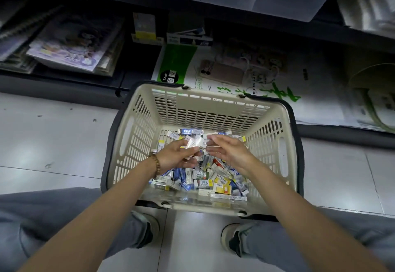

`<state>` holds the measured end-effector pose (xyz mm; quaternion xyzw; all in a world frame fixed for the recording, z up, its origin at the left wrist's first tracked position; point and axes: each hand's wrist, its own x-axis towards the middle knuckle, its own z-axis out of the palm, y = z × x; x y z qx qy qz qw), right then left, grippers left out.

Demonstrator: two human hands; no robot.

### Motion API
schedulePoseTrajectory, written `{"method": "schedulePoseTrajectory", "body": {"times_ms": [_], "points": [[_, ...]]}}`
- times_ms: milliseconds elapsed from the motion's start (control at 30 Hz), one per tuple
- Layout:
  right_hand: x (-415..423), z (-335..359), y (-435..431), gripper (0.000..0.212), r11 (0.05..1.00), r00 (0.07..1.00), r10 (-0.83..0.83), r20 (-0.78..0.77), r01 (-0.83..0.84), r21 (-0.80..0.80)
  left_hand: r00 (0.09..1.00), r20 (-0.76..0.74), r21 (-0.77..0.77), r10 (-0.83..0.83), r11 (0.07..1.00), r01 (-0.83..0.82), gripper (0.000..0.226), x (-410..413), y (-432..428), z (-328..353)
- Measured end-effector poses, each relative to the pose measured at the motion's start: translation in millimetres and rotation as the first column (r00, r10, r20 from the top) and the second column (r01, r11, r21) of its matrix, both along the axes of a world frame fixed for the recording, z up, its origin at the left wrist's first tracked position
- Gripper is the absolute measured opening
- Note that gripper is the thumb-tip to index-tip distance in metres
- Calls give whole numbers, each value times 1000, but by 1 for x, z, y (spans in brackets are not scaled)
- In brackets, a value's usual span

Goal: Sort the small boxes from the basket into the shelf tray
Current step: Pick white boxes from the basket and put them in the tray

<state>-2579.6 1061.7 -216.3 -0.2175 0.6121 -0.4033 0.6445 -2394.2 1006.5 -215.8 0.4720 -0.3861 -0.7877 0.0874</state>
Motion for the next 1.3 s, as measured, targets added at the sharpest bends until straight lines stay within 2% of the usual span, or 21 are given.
{"method": "schedulePoseTrajectory", "body": {"times_ms": [67, 133, 200, 233, 300, 333, 400, 433, 467, 633, 700, 767, 800, 867, 1000, 1133, 1300], "points": [[-16, -20, 9, 27, 991, 971, 87, -223, -62, 117, 1000, 21, 67, 18, 998, -20, 25, 7, -5, -7], [-30, -44, 22, 30, 952, 878, 270, -396, -180, 248, 998, 54, 119, 37, 992, -44, 22, 13, -10, -13], [-36, -65, 32, 30, 908, 830, 386, -402, -263, 327, 993, 91, 148, 79, 985, -91, 41, 17, -11, -18], [-37, -71, 35, 32, 898, 819, 408, -403, -280, 340, 990, 111, 154, 91, 982, -107, 58, 18, -12, -22], [-39, -79, 37, 36, 889, 789, 438, -430, -308, 340, 986, 136, 146, 96, 982, -116, 75, 20, -12, -28], [-40, -83, 37, 38, 864, 737, 496, -460, -363, 350, 984, 149, 136, 100, 983, -121, 75, 21, -12, -32], [-37, -90, 37, 41, 785, 557, 619, -554, -468, 406, 979, 168, 117, 113, 984, -134, 75, 20, -13, -38], [-35, -94, 38, 41, 774, 497, 628, -598, -472, 421, 978, 178, 109, 111, 985, -132, 74, 20, -13, -40], [-32, -97, 40, 40, 789, 479, 609, -632, -447, 422, 977, 183, 105, 107, 986, -127, 72, 20, -13, -41], [-32, -96, 44, 12, 901, 630, 433, -645, -293, 319, 982, 166, 119, 94, 986, -114, 50, 17, -15, -38], [-33, -93, 45, 23, 898, 611, 441, -658, -311, 312, 983, 161, 118, 94, 986, -113, 48, 17, -15, -36], [-33, -91, 46, 19, 868, 577, 493, -651, -368, 332, 982, 156, 120, 109, 984, -129, 55, 17, -14, -35], [-32, -91, 47, 17, 861, 578, 506, -640, -382, 336, 981, 152, 121, 119, 983, -138, 59, 17, -13, -34], [-32, -91, 48, 27, 863, 604, 504, -617, -376, 337, 981, 146, 112, 127, 983, -144, 60, 18, -11, -33], [-31, -91, 47, 36, 872, 612, 489, -621, -359, 332, 980, 131, 110, 149, 980, -164, 39, 19, -8, -31], [-33, -94, 48, 30, 875, 609, 483, -630, -353, 330, 977, 121, 147, 176, 970, -193, 17, 17, -5, -29], [-32, -94, 47, 23, 876, 589, 481, -649, -362, 320, 972, 137, 159, 191, 964, -212, 53, 14, -6, -27]]}}
